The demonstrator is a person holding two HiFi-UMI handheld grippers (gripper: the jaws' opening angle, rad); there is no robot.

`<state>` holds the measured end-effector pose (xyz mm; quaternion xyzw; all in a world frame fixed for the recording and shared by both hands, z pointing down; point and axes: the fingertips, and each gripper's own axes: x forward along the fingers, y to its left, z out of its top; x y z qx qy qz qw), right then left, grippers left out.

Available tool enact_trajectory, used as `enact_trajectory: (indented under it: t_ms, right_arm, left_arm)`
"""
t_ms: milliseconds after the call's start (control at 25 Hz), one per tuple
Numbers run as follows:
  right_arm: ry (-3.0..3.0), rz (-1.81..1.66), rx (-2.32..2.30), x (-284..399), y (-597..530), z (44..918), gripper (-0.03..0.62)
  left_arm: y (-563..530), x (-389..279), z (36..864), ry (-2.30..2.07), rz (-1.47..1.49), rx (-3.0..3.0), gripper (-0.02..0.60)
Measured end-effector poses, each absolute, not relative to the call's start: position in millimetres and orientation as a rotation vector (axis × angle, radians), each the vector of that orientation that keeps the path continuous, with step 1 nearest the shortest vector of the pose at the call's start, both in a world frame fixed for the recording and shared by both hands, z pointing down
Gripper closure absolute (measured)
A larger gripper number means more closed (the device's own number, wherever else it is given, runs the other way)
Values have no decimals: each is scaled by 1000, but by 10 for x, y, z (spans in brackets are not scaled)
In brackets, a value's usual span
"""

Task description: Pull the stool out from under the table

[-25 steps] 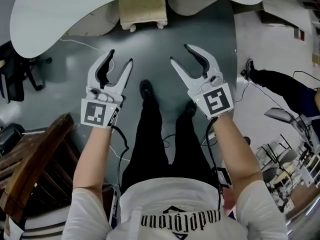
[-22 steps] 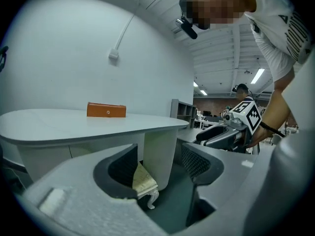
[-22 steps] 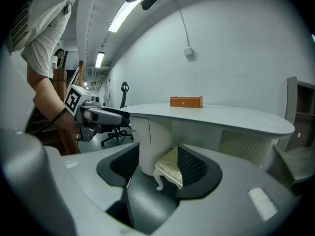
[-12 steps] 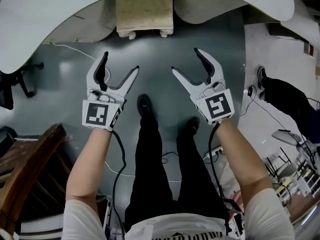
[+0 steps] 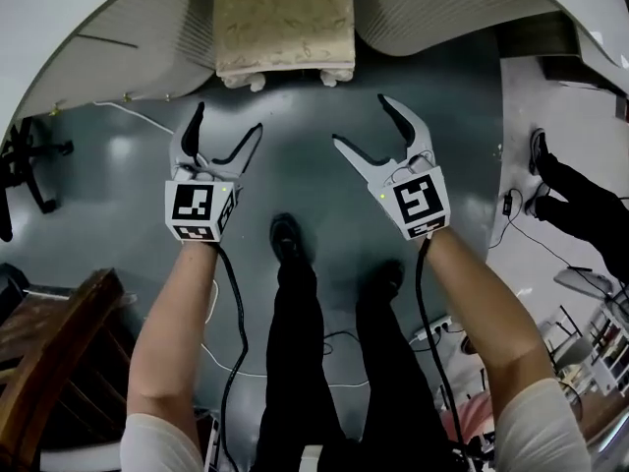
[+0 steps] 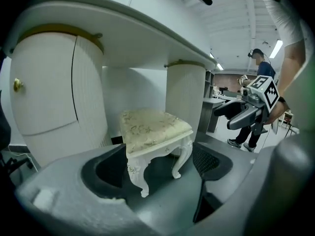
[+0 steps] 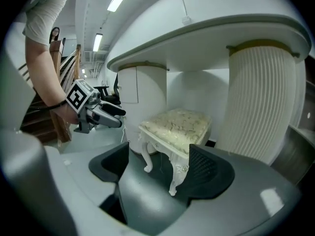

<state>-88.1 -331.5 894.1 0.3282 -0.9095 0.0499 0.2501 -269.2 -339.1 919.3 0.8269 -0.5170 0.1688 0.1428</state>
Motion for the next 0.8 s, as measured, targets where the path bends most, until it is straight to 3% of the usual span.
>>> enact_trajectory:
  t_ms: [480,800]
  right_arm:
    - [-2350,188,1027,-544,-3880,10240,214]
    - [-2345,154,1047,-642,-4198,10482,215]
  left_arm:
    - [-3844,-2839,10483,-1490,631,2336,133]
    - [-4099,-2827,10847,-1478,701,2339,129]
